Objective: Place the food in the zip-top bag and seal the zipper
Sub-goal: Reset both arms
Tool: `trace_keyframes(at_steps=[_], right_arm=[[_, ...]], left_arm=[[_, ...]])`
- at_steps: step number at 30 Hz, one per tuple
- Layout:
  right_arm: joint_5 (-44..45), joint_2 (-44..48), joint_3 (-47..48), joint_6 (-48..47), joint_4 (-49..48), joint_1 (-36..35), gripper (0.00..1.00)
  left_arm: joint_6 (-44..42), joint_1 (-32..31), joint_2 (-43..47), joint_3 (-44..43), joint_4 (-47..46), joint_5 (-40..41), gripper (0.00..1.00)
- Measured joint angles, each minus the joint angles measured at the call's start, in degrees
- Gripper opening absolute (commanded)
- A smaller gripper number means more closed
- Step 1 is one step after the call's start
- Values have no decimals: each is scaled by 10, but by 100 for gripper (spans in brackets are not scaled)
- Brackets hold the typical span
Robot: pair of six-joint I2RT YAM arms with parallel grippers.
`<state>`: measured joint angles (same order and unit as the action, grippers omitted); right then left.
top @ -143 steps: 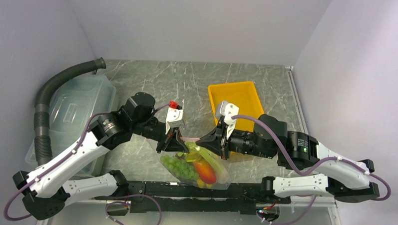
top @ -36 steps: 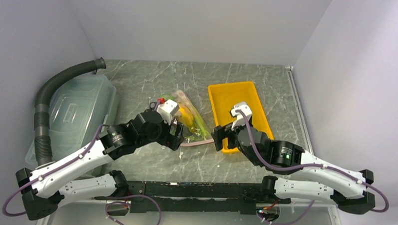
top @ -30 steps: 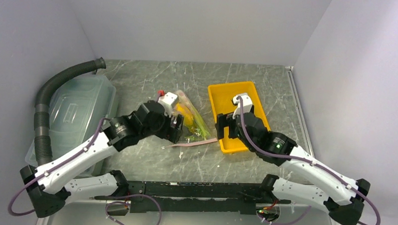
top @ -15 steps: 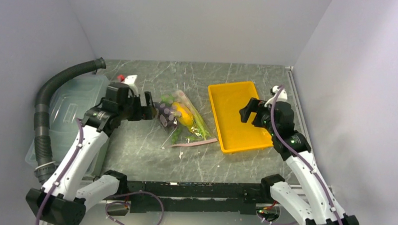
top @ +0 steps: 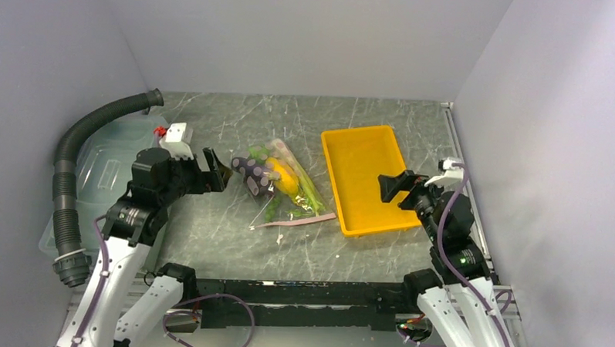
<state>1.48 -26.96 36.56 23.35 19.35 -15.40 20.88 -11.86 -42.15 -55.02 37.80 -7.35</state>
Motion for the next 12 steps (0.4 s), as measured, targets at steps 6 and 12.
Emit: trace_keyframes(at_steps=[6, 12], right_arm=[[-5, 45, -18, -3, -19, 0, 100], [-21, 58, -18, -5, -36, 0, 100]], left_arm=[[-12, 0, 61, 25, -9, -17, 100], [-28, 0, 97, 30, -33, -45, 100]])
